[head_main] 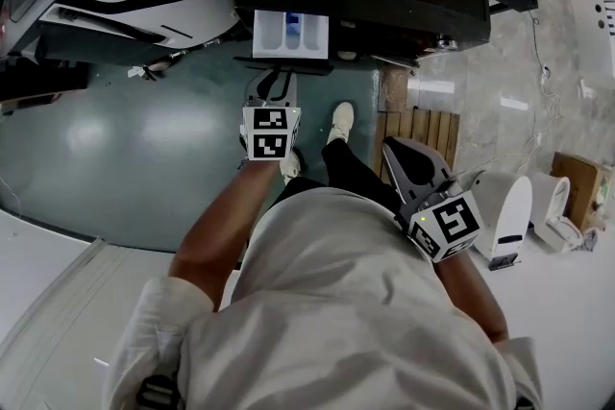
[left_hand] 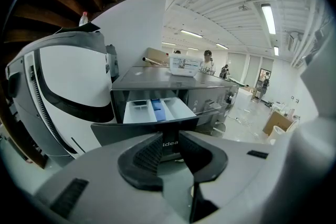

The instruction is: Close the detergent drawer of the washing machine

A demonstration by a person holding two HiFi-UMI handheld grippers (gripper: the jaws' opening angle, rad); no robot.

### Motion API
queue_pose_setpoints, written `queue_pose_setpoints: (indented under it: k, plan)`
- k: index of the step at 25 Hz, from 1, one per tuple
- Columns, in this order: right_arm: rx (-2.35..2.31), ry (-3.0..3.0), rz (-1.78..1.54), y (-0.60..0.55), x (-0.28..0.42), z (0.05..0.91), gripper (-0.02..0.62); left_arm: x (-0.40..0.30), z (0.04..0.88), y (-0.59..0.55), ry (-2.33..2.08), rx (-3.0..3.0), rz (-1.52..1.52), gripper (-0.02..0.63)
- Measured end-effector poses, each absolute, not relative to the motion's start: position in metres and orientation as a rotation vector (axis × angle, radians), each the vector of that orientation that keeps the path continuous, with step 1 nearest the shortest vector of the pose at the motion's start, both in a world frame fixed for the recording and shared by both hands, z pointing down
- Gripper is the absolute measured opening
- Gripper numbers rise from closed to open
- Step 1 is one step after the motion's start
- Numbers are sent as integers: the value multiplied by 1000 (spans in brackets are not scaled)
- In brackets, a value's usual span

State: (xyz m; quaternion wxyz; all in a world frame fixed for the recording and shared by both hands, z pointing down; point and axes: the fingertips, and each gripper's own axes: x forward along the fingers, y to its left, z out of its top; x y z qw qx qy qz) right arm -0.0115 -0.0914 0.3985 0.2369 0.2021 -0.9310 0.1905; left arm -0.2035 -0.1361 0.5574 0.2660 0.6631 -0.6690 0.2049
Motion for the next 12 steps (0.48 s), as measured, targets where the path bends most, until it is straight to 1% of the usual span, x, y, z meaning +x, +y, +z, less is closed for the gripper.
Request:
queue_pose_setpoints:
  k: [12]
  plan:
    - [539, -2547, 515, -116, -10, 396, 8, -213, 555, -163, -1828, 1768, 553, 101]
